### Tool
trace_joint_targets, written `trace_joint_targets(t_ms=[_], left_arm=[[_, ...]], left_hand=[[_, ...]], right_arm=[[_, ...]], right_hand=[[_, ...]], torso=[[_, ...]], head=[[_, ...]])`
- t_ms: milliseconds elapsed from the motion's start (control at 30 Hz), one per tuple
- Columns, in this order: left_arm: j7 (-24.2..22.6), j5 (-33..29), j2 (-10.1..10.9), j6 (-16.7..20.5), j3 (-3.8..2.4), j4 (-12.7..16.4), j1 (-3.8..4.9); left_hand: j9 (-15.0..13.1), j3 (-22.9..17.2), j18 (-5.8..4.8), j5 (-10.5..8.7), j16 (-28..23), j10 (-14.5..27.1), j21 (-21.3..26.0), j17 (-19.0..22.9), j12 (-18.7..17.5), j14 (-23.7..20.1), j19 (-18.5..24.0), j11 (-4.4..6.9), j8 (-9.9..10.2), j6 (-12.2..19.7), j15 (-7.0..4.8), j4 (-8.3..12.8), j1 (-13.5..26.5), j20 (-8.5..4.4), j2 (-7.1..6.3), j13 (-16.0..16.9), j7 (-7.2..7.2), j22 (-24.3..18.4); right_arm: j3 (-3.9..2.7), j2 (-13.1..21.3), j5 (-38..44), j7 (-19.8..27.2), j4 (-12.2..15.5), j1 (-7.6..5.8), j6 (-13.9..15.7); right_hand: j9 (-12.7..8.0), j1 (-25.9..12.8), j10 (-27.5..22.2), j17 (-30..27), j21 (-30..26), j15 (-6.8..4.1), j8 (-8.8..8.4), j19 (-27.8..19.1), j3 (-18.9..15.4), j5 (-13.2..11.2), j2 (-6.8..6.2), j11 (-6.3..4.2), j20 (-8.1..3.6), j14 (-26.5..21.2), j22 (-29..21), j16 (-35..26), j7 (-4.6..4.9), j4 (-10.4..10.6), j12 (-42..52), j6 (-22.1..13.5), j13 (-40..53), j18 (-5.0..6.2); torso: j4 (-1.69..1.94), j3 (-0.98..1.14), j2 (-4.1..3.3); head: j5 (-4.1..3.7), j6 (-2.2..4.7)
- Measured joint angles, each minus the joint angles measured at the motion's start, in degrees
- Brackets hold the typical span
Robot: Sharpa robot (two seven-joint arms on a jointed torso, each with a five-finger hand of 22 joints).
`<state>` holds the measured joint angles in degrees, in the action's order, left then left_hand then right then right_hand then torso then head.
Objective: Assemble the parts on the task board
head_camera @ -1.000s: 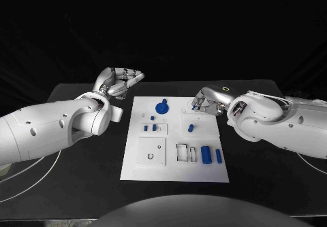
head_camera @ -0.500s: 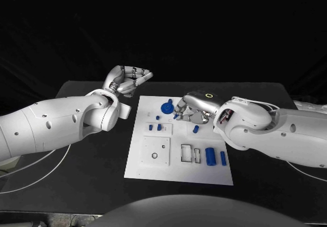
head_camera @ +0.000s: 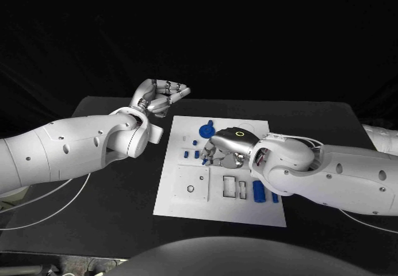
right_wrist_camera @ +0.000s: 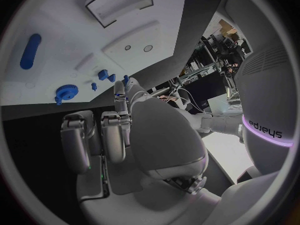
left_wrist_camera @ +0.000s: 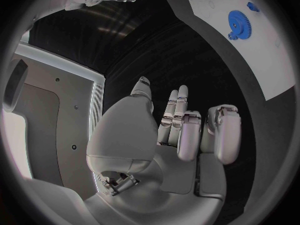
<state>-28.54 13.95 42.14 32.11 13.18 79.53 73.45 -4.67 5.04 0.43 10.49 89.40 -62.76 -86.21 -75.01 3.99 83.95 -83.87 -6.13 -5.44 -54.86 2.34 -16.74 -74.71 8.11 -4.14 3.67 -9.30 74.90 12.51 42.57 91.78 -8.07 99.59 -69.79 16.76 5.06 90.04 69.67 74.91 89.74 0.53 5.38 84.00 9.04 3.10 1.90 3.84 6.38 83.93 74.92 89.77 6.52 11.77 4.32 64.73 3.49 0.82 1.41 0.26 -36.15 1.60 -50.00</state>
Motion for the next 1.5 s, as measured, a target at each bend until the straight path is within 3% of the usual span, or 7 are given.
trace_joint_targets(t_ms=[233, 567, 1500], left_arm=[[0.00, 0.00, 0.04, -0.02, 0.00, 0.07, 0.00], [0.00, 0.00, 0.05, -0.06, -0.02, 0.11, 0.00], [0.00, -0.01, 0.48, -0.08, -0.03, 0.50, 0.00]], left_hand=[[0.06, 0.00, 0.00, 0.00, 0.00, 0.00, 0.00, 0.00, 0.00, 0.00, 0.00, 0.00, 0.00, 0.00, 0.00, 0.00, -0.22, 0.00, 0.22, 0.00, 0.00, 0.00], [0.06, 0.00, 0.00, 0.00, 0.00, 0.00, 0.00, 0.00, 0.00, 0.00, 0.00, 0.00, 0.00, 0.00, 0.00, 0.00, -0.22, 0.00, 0.22, 0.00, 0.00, 0.00], [0.05, 0.00, 0.00, 0.00, 0.00, 0.00, 0.00, 0.00, 0.00, 0.00, 0.00, 0.00, 0.00, 0.00, 0.00, 0.00, -0.22, 0.00, 0.22, 0.00, 0.00, 0.04]], right_arm=[[0.00, -1.32, 0.28, 0.10, -1.54, 1.66, -2.52], [0.00, -3.11, 1.28, 0.09, -3.35, 2.89, -5.00], [-0.05, -4.60, 1.94, 0.08, -5.05, 3.39, -6.84]], right_hand=[[-0.01, 0.00, 0.04, 0.00, 0.00, 0.00, -0.21, 0.00, 0.09, 0.00, 0.00, 0.30, 0.00, 0.00, 0.00, 0.00, 0.07, -0.09, -0.35, -0.08, 0.00, 0.00], [-0.17, 0.00, -0.05, 0.00, 0.00, 0.00, -0.14, 0.07, 0.24, -0.03, 0.00, 0.39, 0.31, 0.00, -0.01, 0.00, 0.16, -0.08, -0.35, -0.19, 0.01, 0.00], [-0.15, -0.08, -0.07, 0.04, 0.00, 0.19, -0.21, 0.00, 0.40, -0.15, -0.08, 0.40, 0.41, 0.21, 0.01, 0.00, 0.58, -0.08, -0.35, -0.35, 0.01, 0.00]], torso=[[-0.10, 0.04, -0.01], [-0.10, 0.11, -0.07], [-0.13, 0.08, -0.03]], head=[[0.04, 0.00], [-0.15, 0.00], [-0.27, 0.00]])
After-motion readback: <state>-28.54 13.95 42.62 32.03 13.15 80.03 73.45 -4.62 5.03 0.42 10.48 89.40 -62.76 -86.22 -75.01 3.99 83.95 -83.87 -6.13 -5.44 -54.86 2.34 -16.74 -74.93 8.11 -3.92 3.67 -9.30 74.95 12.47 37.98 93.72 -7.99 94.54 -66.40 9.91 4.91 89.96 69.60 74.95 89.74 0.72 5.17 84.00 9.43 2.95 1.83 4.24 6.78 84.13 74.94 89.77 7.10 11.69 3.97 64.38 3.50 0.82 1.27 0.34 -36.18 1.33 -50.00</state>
